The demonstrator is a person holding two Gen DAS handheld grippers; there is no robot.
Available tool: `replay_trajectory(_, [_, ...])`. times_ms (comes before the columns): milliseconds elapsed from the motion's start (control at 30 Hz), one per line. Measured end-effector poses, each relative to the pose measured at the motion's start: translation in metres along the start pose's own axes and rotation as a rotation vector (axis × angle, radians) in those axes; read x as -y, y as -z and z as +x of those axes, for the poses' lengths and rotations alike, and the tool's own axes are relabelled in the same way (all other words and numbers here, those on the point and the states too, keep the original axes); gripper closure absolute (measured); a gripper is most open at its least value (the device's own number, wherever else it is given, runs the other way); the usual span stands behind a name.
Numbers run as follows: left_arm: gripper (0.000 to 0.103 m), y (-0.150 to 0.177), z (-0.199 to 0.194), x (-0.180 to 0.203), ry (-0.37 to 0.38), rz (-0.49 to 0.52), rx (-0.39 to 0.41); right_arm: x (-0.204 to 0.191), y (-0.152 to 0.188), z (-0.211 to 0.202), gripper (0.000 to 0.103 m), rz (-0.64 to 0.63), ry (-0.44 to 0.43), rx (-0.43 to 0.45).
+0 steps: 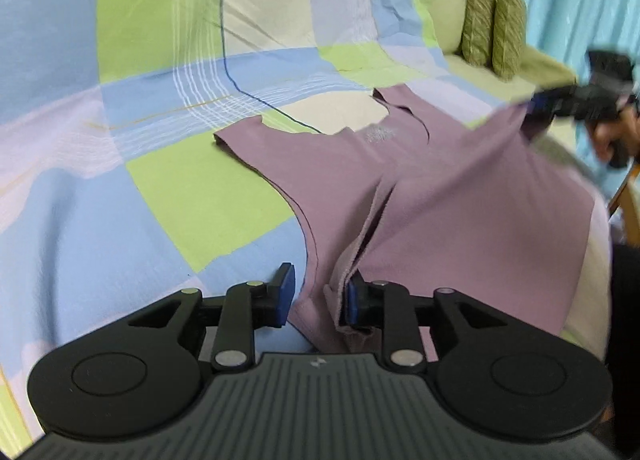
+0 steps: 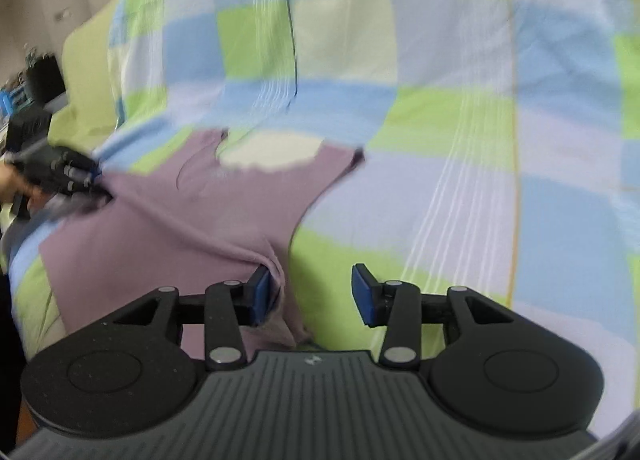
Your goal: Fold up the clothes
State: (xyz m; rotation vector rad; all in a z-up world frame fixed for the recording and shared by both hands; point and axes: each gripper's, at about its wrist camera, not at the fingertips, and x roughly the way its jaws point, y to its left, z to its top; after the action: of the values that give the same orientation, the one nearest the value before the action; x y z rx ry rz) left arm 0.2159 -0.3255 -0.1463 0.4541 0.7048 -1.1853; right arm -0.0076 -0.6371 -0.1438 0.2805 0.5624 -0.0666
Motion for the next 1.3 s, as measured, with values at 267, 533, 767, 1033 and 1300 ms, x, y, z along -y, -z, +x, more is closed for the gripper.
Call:
replay_trajectory(267, [0.061,-0.009,0.002,-0.004,-0.033,0.015,-0.011,-0.031,-0.04,0.026,0.065,-0.184,0.206,-0.036])
replay_trajectory(533, [0.052,-0.001,-0.01,-0.02,0.097,-0.056,0.02,0.0,-0.006,0.023,0.055,0.052,0.092,-0.116])
replay_trajectory(767, [0.052,0.003,-0.021,-0.019,0.078,0.012,0.062,0.02,0.022,0.015,0.055,0.209,0.043,-0.082])
replay_trajectory(1033, [0.051,0.011,-0.044,-0.007,0.107,0.187,0.136,0.024,0.03,0.02,0.055,0.271,0.019,-0.05])
replay_trajectory(1300, [0.047,0.016,-0.025,-0.003,0.052,0.127,0.098,0.021,0.031,0.023,0.055,0.284,0.021,-0.036])
